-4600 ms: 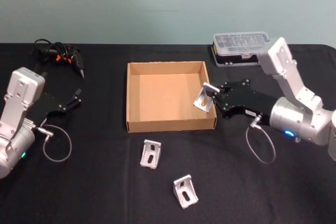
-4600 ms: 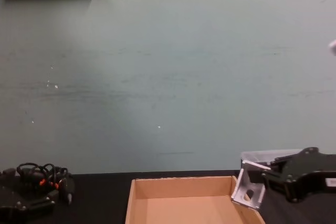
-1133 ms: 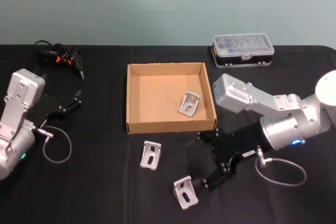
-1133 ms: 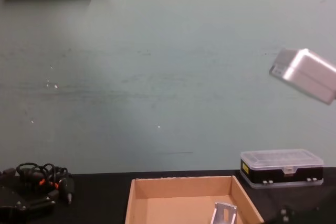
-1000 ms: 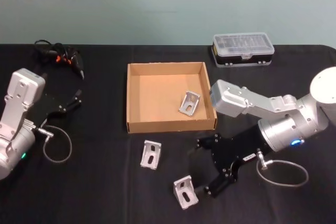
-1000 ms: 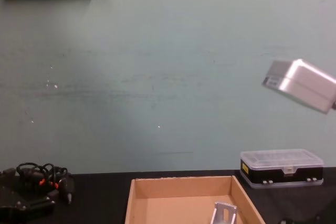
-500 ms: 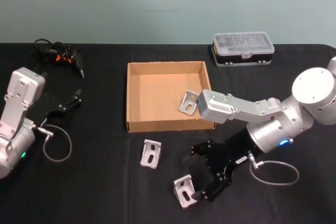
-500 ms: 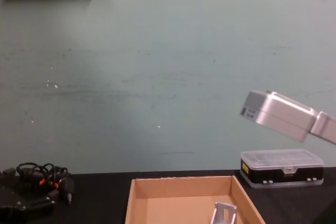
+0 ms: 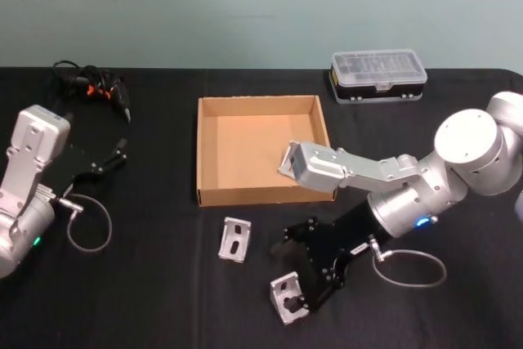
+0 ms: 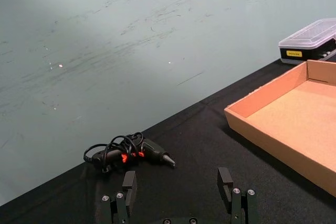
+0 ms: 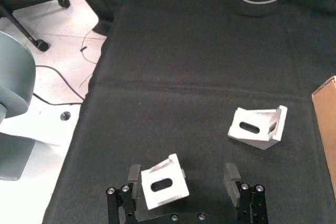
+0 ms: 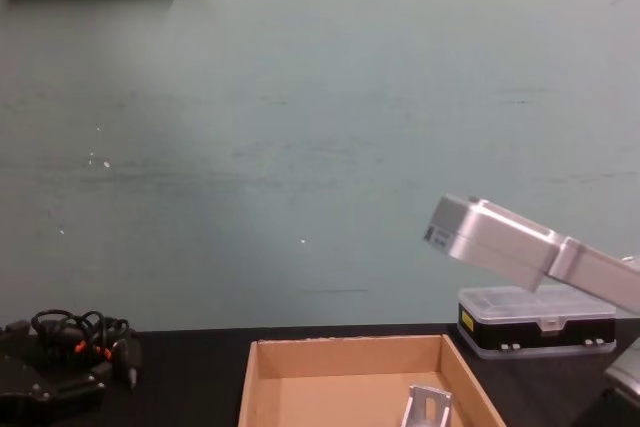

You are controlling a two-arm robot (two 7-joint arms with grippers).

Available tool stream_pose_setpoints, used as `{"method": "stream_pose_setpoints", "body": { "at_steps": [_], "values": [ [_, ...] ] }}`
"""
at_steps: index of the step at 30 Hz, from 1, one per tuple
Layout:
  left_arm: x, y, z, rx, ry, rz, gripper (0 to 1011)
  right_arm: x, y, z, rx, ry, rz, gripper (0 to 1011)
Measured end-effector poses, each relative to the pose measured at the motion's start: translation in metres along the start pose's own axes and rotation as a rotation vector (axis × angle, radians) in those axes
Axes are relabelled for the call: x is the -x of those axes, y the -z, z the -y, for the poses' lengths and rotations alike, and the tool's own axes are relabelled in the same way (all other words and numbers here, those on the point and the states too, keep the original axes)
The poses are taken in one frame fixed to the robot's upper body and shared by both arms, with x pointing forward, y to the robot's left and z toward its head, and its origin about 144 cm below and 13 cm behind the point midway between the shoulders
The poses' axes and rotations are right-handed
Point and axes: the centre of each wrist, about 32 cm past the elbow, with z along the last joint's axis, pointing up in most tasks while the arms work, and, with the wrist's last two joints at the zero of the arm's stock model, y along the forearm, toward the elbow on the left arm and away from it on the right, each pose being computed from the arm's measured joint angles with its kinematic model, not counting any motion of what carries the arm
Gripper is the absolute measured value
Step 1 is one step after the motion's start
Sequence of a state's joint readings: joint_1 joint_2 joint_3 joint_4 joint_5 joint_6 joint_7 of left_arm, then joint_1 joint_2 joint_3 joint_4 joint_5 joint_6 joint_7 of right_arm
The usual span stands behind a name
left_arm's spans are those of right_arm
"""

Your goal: Use one hand to pick up the angle iron from the table and place it into the box.

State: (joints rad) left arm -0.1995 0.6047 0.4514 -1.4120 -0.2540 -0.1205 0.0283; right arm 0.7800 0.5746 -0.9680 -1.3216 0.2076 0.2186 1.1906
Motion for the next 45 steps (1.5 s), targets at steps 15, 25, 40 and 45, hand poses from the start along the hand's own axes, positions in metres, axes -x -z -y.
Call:
{"method": "stream_pose_setpoints", "body": {
  "at_steps": [15,25,40,45],
  "values": [
    [0.000,0.000,0.000,0.000,0.000,0.000,1011,-0.004,0.004,-0.010,0.012,-0.018,-0.008,1003],
    [0.000,0.000,0.000,0.000,0.000,0.000,1011,-0.002,0.006,-0.013,0.004,-0.015,-0.015,837],
    [0.000,0.000,0.000,0.000,0.000,0.000,1011,-0.002,0.007,-0.011,0.000,-0.010,-0.014,390],
    [0.000,0.000,0.000,0.000,0.000,0.000,1011,-0.001,0.007,-0.011,-0.002,-0.010,-0.012,224]
  ]
}}
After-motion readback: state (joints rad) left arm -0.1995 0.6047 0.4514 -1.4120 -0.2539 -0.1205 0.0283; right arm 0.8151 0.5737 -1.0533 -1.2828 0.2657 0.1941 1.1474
